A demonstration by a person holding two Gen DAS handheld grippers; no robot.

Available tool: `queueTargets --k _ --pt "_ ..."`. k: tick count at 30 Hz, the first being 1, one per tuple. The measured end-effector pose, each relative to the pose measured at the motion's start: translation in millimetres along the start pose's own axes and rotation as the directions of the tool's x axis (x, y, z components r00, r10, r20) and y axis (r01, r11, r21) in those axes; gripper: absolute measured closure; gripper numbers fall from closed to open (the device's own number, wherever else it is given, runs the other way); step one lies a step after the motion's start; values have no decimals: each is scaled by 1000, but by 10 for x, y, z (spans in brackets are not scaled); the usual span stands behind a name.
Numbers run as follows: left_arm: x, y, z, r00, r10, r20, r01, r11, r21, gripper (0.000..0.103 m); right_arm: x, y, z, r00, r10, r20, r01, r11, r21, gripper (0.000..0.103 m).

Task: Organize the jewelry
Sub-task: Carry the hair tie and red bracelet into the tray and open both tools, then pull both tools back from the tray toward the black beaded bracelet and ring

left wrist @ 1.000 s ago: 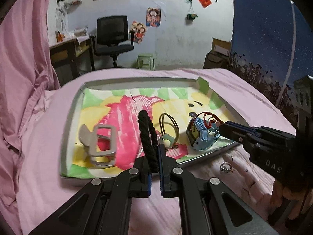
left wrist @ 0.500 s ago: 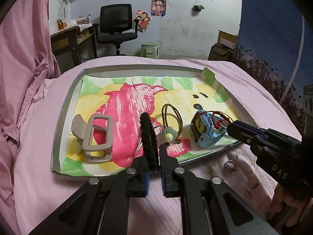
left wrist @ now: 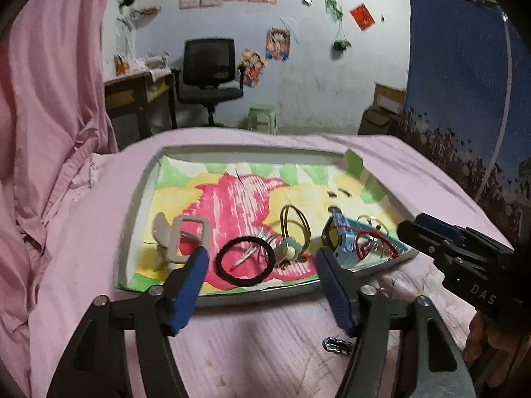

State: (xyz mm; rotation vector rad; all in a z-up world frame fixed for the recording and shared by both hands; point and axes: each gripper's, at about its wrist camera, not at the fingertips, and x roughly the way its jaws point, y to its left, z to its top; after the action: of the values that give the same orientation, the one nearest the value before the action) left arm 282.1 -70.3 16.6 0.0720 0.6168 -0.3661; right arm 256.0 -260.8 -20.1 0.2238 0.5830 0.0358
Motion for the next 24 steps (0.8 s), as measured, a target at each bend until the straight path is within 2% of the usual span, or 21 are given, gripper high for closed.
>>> queueTargets --k 2,4,6,8,13,18,24 --pt "-99 -1 -19 999 7 37 -7 1000 -13 24 -91 3 10 1000 -5 29 6 1000 -7 65" --pt "-190 -11 -40 997 13 70 -11 1000 -25 19 -223 6 4 997 -10 75 11 1000 -17 58" --pt "-289 -31 -74 995 20 96 -17 999 -34 14 -362 -2 -4 992 -14 123 17 1000 -20 46" --pt "-373 -40 -119 993 24 117 -19 999 -50 9 -496 -12 -26 986 -17 164 21 1000 -20 40" --pt "-542 -66 -231 988 35 151 -23 996 -81 4 -806 -65 -124 969 -26 247 30 999 -14 23" --pt "-622 -100 -340 987 36 154 -21 995 -100 2 -975 -122 -192 960 -27 278 34 999 -21 10" --pt "-631 -149 -429 992 18 125 -4 994 -110 2 -1068 -166 -280 964 -24 266 37 998 -44 7"
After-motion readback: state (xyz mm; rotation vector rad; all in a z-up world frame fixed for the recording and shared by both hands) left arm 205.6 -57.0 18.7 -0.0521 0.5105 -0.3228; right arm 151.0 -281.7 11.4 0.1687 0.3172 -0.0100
